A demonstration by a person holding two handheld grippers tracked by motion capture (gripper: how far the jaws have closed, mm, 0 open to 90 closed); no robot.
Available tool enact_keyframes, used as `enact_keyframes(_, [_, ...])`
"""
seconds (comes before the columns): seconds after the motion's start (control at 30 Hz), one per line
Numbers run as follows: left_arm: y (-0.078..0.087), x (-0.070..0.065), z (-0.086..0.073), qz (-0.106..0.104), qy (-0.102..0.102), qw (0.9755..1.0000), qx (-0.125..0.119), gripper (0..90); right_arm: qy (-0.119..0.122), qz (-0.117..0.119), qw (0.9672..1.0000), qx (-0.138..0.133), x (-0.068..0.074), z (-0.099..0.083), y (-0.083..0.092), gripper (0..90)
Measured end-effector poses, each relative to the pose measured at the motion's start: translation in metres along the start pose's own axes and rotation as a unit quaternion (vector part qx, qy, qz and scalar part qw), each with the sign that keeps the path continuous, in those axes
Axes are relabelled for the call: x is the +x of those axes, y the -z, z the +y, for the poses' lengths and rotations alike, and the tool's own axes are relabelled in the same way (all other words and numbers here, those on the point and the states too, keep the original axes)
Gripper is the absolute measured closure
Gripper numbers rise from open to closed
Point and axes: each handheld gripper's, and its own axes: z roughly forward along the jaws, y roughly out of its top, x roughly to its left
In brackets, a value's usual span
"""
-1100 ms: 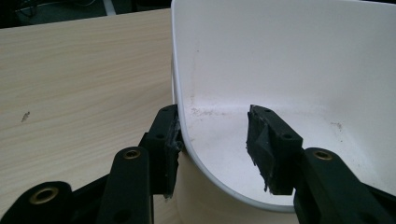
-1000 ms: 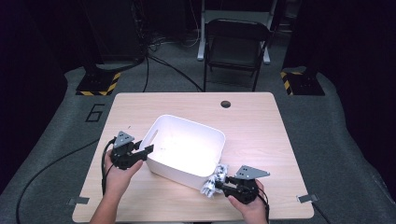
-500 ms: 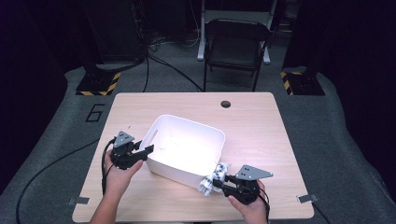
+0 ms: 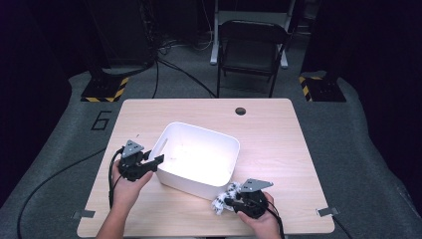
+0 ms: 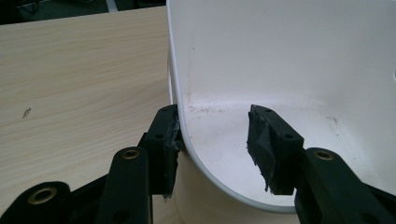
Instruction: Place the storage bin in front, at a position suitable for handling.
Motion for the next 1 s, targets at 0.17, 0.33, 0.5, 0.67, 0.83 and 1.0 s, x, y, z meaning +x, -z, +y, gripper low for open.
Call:
enact_keyframes(0.17, [0.0,0.0,0.0,-0.008,-0.001,1.0,0.003,53.9,-0.005,-0.009,0.9999,-0.007,0.0,0.001,0.003,68.5])
enact_keyframes(0.33, [0.002,0.004,0.001,-0.016,-0.005,0.9998,0.008,56.4,0.0,-0.006,0.9962,-0.087,0.007,0.011,0.027,68.4])
enact_keyframes(0.5, [0.002,0.001,0.002,-0.009,-0.017,0.9998,0.008,59.6,0.013,-0.018,0.9929,-0.117,0.011,0.016,0.038,68.2])
enact_keyframes(0.67, [0.002,0.001,0.001,-0.009,-0.021,0.9997,0.009,59.6,-0.012,0.001,0.9967,-0.081,0.002,0.009,0.026,67.5])
enact_keyframes(0.83, [0.005,0.007,0.005,-0.032,-0.027,0.9987,0.028,58.2,-0.024,0.012,0.9987,-0.044,-0.006,0.001,0.012,67.3])
enact_keyframes(1.0, [0.005,0.01,0.005,-0.045,-0.027,0.998,0.036,55.9,-0.024,0.013,0.9993,-0.024,-0.01,-0.003,0.005,67.2])
